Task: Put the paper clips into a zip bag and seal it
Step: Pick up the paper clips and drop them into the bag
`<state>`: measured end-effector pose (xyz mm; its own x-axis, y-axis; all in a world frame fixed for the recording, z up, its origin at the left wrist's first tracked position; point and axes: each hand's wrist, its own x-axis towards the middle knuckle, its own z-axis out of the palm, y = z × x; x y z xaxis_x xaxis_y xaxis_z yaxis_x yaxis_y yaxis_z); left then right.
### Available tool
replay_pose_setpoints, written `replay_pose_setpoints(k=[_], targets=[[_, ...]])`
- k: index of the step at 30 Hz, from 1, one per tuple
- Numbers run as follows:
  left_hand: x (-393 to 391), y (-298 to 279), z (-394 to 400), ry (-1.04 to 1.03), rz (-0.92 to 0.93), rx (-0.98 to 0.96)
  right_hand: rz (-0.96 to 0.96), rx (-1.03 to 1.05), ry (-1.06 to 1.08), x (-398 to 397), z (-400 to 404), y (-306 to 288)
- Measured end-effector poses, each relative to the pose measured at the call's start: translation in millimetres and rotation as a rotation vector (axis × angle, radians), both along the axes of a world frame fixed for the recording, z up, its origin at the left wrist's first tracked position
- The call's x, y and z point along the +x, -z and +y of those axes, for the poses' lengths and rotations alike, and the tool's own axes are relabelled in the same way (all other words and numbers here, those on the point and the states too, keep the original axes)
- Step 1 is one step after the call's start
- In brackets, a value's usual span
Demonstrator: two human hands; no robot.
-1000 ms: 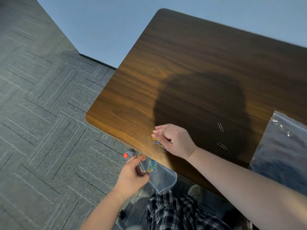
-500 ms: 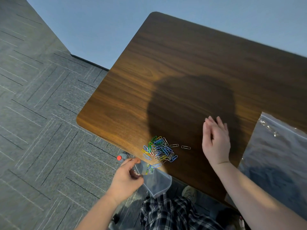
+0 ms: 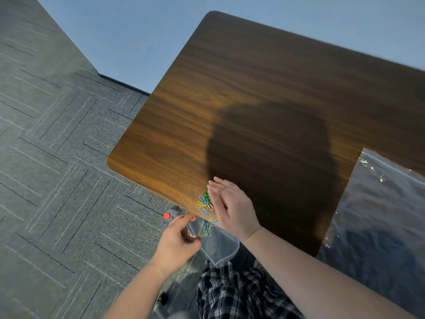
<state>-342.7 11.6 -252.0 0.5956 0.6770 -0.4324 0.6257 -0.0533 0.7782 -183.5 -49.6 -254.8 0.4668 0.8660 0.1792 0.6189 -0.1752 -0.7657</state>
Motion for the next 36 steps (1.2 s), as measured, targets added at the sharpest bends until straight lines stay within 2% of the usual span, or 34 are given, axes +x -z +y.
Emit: replay_pose_setpoints(k=[10,21,28,32,36], targets=[[1.7,-8.2,1.5,0.040,0.024,0.008,-0.026,0.080,-0.097,-16.3,-7.9,7.6],[-1.2,-8.0,2.3,0.105,0.064,0.030,0.016,0.094,-0.089,-39.6,-20.8,9.2],[-0.9,-8.6,0.3,0.106,0.064,0.025,0.090,0.074,-0.121,-40.0,-23.1,5.2],[0.2,-12.6,-0.4,0.091,0.087,-0.021,0.187,0.030,-0.203,-55.7,-31.4,2.9],[0.8,-11.2,-0.2,0.070,0.101,-0.025,0.260,-0.022,-0.197,-67.5,-46.2,8.1]])
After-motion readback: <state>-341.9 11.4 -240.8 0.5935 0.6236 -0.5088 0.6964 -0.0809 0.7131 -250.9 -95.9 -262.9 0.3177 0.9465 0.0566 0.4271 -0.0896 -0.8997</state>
